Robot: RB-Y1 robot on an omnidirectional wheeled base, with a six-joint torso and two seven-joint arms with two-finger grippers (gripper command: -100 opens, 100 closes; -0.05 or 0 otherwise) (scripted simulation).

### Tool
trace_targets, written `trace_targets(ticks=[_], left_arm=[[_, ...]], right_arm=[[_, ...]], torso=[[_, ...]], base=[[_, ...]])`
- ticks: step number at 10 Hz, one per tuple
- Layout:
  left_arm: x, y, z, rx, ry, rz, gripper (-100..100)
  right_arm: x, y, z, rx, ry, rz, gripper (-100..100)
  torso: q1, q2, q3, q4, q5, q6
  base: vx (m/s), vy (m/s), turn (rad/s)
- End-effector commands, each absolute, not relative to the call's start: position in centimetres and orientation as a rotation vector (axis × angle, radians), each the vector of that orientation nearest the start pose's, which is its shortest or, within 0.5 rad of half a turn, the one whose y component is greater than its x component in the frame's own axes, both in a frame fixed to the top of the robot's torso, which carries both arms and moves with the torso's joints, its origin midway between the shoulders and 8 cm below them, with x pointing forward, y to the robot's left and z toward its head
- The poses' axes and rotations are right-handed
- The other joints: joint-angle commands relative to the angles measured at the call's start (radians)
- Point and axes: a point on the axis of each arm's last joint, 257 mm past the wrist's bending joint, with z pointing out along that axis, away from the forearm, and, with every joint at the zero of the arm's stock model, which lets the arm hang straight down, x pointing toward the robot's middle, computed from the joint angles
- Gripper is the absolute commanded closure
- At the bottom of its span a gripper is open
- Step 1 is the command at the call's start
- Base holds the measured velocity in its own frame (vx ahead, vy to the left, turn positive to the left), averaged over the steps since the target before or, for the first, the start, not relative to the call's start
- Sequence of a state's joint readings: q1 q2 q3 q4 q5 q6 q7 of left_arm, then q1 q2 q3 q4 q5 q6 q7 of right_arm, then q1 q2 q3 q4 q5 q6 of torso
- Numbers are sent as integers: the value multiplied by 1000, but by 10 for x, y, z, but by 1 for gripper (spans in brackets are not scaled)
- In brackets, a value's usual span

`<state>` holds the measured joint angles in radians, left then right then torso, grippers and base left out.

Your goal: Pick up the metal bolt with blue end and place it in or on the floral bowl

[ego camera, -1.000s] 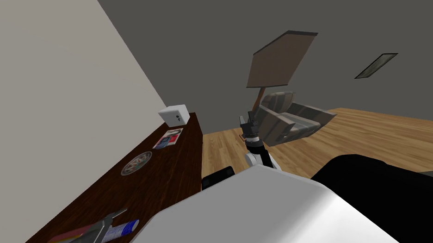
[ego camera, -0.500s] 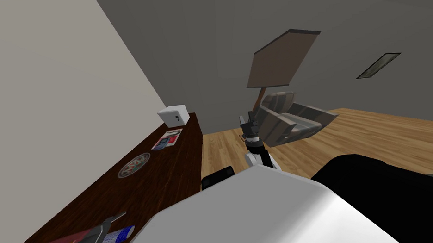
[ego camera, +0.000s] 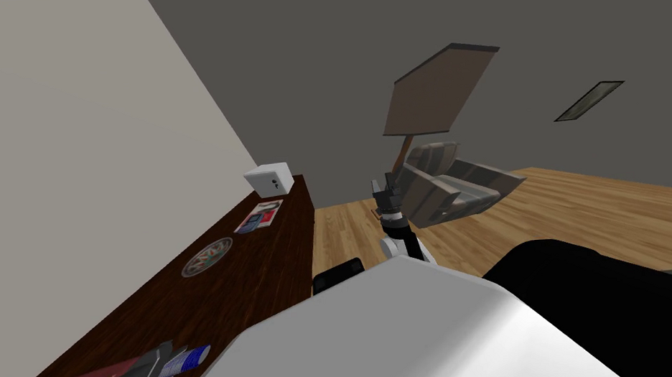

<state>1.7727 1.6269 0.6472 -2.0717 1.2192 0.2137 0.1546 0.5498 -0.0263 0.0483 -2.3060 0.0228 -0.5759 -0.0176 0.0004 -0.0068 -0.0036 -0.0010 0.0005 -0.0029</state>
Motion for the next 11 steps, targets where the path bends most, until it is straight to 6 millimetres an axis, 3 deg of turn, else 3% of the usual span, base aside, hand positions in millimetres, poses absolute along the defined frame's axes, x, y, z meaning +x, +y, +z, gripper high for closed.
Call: trace_targets(ticks=[1, 2, 3, 9, 10, 11], left_arm=[[137, 519, -308, -1904, 2144, -241, 100], [137, 519, -308, -1904, 2144, -241, 0], [139, 516, -303, -1909, 2143, -239, 100], [147, 509, -291, -1916, 2145, -235, 100], [147, 508, -290, -1917, 2146, -233, 0], [155, 513, -287, -1902, 2135, -236, 100]], right_arm=[[325, -260, 33, 592, 605, 1352, 0], [325, -260, 33, 592, 605, 1352, 0], [325, -260, 33, 592, 605, 1352, 0], [325, -260, 33, 592, 605, 1352, 0], [325, -260, 33, 592, 605, 1352, 0], [325, -260, 33, 592, 605, 1352, 0]], torso=[[0, 0, 0, 0, 0, 0], [0, 0, 0, 0, 0, 0], [0, 0, 0, 0, 0, 0], [1, 2, 1, 0, -1, 0], [0, 1, 1, 0, 0, -1], [0, 1, 0, 0, 0, 0]], base=[[0, 0, 0], [0, 0, 0], [-22, 12, -7], [-27, 18, -6], [0, 0, 0], [-24, -78, 36]])
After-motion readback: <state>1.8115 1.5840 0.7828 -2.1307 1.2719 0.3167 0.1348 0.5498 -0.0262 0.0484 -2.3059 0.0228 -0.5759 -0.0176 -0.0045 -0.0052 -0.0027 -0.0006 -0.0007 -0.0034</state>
